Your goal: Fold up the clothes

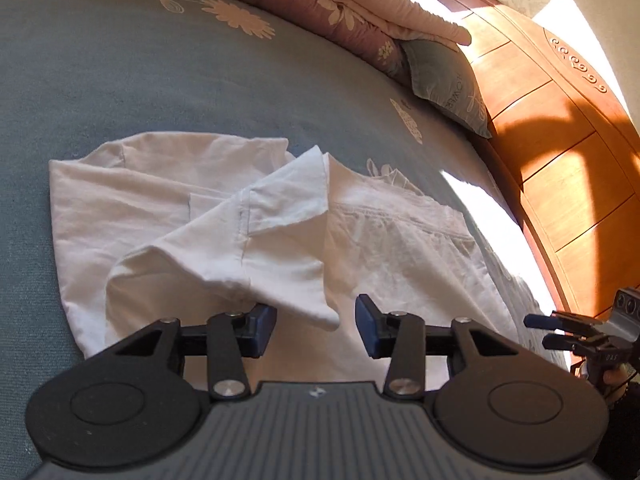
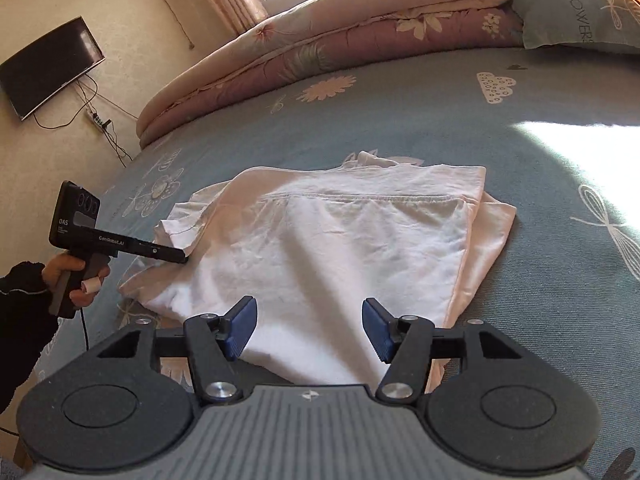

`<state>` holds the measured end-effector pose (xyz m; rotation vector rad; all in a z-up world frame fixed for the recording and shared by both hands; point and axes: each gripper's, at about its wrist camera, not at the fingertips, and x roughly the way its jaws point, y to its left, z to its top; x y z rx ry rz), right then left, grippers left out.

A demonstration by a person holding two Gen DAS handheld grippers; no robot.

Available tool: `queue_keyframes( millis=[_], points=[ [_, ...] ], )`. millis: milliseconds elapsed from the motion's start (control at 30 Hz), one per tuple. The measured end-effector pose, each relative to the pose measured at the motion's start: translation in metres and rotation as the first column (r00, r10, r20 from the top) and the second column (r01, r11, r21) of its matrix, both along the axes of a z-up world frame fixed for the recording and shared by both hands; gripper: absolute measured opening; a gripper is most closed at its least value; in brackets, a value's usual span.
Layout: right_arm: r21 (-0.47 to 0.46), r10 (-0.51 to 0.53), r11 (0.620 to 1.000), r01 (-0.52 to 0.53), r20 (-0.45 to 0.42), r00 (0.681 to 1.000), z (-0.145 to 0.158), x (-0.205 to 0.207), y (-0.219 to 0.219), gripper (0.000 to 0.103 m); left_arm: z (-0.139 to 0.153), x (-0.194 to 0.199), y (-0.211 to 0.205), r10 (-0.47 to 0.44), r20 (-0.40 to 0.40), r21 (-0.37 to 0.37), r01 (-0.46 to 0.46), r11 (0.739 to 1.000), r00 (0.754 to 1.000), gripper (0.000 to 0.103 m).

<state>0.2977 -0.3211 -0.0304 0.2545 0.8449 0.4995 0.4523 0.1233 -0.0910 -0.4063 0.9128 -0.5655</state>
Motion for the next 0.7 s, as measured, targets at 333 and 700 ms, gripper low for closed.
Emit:
queue_keyframes(
  millis=[333, 700],
  points=[
    [0.002, -0.037, 0.999, 0.037, -0.010, 0.999, -0.020, -0.003, -0.003, 0.067, 0.018, -0.005, 0.033, 0.151, 0.052, 0.039, -0.153, 0.987, 0.987, 0.052],
    [-0.218, 0.011, 0.976, -0.009, 0.008, 1.000, -0.054, -0.014, -0.006, 0.050, -0.013, -0.092, 0.040, -0.019, -0.045, 0.133, 0.025, 0.991, 0.999, 0.052]
  ],
)
